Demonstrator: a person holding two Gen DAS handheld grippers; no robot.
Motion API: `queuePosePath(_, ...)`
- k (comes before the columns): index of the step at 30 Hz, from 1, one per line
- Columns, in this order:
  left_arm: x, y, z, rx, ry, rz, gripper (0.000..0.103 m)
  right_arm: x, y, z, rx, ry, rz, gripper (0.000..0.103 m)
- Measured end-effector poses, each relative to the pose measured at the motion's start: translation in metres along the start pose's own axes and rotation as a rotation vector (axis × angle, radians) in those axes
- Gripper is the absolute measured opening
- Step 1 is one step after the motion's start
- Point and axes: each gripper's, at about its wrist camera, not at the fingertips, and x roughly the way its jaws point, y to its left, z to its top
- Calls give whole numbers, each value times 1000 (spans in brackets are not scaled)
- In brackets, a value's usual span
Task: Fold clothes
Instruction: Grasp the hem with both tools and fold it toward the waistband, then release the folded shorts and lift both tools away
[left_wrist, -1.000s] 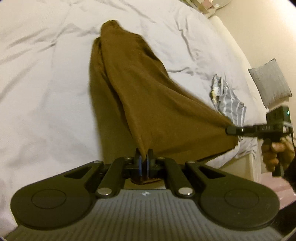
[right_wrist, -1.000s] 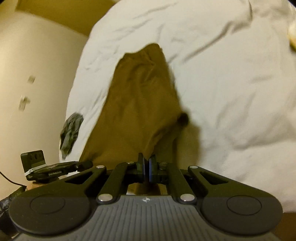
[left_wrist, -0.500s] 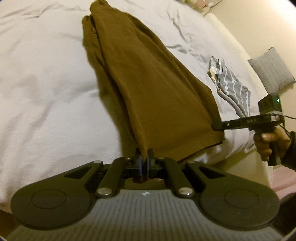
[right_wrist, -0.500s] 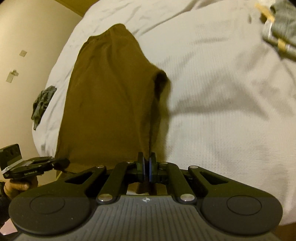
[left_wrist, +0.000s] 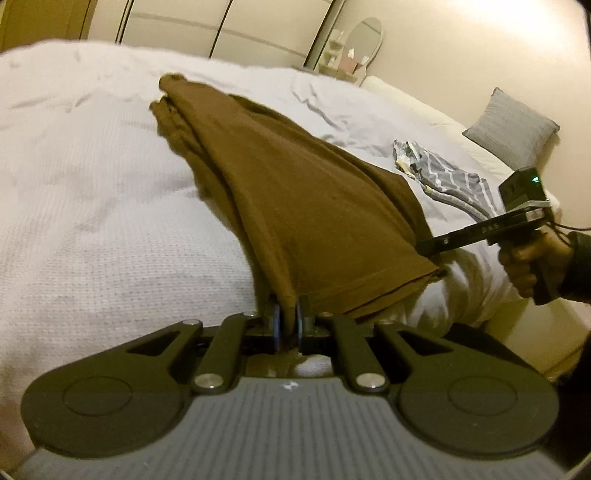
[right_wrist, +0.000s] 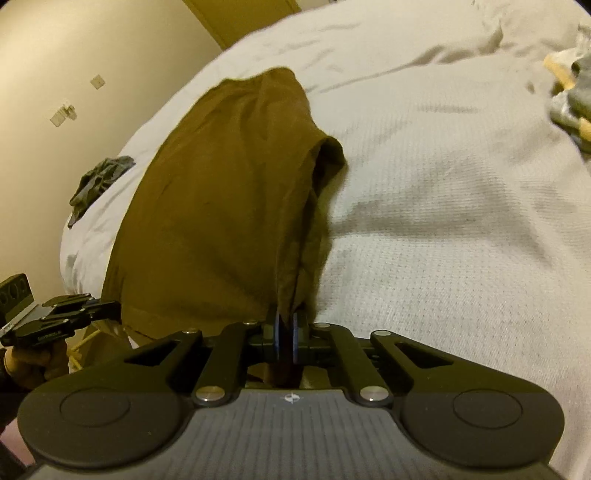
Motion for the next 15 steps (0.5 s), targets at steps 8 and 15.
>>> queuePosePath(8,-33,-42,-11,171,55,207,7,-38,23,-28,-37,-172,-103,17)
queuePosePath(15,-49,-66,-19,390,41,391,29,-48,55,-54,-210,-221,-164,40)
